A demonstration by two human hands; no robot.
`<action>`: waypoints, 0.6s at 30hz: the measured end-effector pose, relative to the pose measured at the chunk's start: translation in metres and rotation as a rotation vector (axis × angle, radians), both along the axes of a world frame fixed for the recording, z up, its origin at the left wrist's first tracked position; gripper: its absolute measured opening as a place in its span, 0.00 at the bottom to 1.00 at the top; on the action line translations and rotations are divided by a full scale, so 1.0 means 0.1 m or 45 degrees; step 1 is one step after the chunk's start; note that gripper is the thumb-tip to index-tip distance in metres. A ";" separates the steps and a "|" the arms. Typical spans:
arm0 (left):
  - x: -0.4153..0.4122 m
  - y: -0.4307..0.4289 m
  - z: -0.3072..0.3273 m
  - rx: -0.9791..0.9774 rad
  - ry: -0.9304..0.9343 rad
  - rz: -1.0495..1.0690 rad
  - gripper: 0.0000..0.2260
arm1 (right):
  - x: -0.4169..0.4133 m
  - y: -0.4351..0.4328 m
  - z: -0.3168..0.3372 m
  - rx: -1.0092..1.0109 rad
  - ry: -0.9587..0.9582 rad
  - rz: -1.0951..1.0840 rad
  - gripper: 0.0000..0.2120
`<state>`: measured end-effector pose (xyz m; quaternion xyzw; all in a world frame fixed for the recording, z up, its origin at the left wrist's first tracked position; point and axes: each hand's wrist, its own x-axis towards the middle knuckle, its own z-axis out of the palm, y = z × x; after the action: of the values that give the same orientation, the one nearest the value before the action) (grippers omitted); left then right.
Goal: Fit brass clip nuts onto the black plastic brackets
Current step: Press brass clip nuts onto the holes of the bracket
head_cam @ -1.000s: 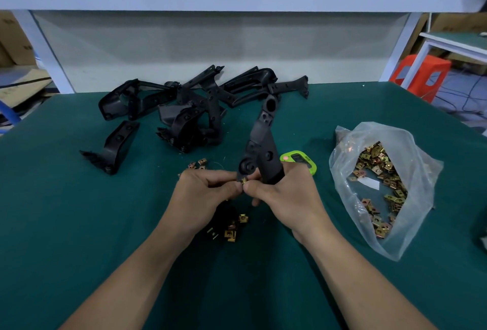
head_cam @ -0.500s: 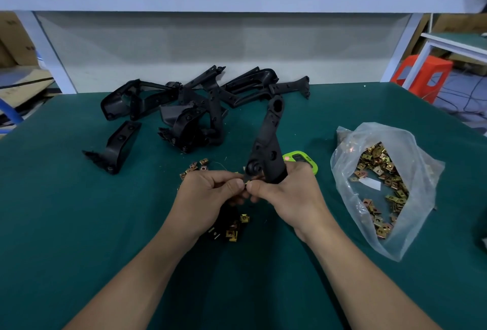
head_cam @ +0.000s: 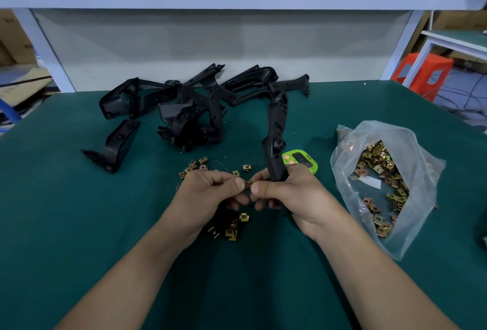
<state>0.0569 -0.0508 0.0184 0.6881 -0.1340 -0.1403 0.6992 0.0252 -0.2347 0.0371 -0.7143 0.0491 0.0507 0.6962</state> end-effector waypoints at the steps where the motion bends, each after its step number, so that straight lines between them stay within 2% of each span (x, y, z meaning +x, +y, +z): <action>1: 0.00 0.00 0.01 -0.018 0.015 -0.006 0.08 | 0.00 0.00 0.01 0.032 0.023 0.004 0.09; 8: -0.01 0.02 0.04 -0.085 0.047 -0.048 0.09 | -0.03 -0.03 0.06 0.243 0.126 0.075 0.11; 13: -0.03 -0.02 0.03 -0.116 0.046 0.019 0.10 | -0.03 -0.04 0.05 0.266 0.133 0.034 0.06; 18: -0.05 -0.09 0.02 -0.146 0.043 0.113 0.09 | 0.01 -0.02 0.05 0.234 0.095 -0.007 0.06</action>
<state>0.0516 -0.0594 0.0201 0.6496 -0.0993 -0.1130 0.7453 0.0260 -0.2363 0.0419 -0.6450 0.0721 0.0795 0.7566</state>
